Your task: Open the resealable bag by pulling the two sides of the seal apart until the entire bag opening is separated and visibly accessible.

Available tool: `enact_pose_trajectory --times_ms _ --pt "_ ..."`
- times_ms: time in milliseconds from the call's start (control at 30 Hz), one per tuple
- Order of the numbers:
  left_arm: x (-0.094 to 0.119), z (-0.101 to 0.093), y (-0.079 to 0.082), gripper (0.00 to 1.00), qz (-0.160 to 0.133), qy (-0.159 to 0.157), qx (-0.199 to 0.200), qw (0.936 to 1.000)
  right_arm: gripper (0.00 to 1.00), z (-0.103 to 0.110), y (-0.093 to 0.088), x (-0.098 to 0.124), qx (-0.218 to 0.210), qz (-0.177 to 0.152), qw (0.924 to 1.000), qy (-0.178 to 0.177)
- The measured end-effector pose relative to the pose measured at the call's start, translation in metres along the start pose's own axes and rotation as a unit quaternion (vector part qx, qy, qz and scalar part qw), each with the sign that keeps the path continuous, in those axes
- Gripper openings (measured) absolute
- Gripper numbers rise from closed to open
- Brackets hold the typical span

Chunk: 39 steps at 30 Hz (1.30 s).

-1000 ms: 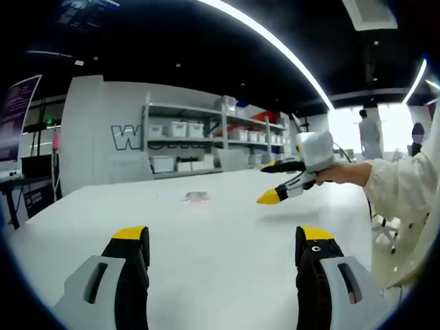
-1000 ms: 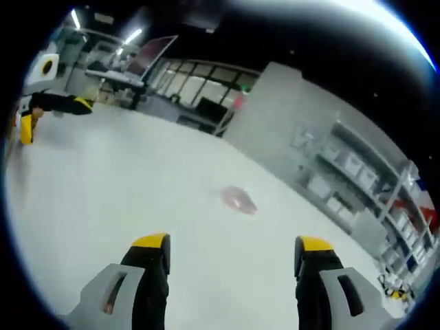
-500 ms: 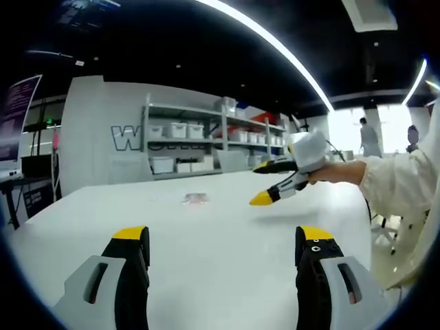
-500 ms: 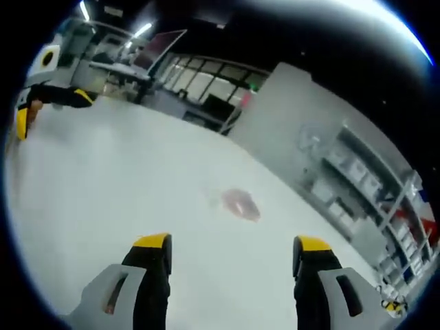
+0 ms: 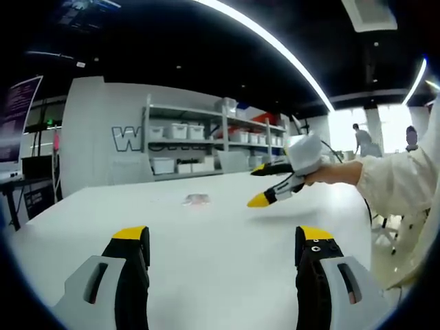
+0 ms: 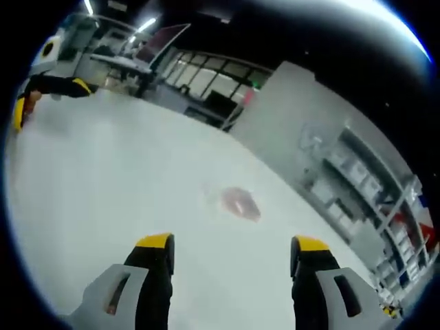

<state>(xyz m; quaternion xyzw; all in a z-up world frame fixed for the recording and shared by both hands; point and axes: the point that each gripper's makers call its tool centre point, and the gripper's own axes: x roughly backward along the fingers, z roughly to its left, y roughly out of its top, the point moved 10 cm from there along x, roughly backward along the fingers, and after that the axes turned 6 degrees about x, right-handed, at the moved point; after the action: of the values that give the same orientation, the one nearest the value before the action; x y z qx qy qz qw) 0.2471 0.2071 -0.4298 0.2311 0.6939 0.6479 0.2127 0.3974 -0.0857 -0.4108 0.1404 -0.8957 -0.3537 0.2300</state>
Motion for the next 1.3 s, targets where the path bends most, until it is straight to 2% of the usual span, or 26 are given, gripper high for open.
enact_pose_trajectory --times_ms 300,700,1033,1300 --pt "-0.002 -0.001 0.000 0.86 0.002 -0.004 0.000 1.0000 0.68 -0.001 -0.003 -0.006 -0.006 0.000 1.0000 -0.001" --pt "-0.002 -0.001 0.000 0.86 0.001 -0.004 -0.001 1.0000 0.67 -0.003 -0.004 -0.019 -0.054 -0.018 0.9983 -0.016" --pt "-0.002 -0.002 0.001 0.86 -0.001 -0.004 -0.002 1.0000 0.66 0.001 -0.004 -0.025 -0.060 -0.020 0.9978 -0.018" --pt "-0.003 -0.003 0.001 0.86 0.000 -0.005 -0.001 1.0000 0.63 0.002 -0.003 -0.032 -0.055 -0.025 0.9976 -0.034"
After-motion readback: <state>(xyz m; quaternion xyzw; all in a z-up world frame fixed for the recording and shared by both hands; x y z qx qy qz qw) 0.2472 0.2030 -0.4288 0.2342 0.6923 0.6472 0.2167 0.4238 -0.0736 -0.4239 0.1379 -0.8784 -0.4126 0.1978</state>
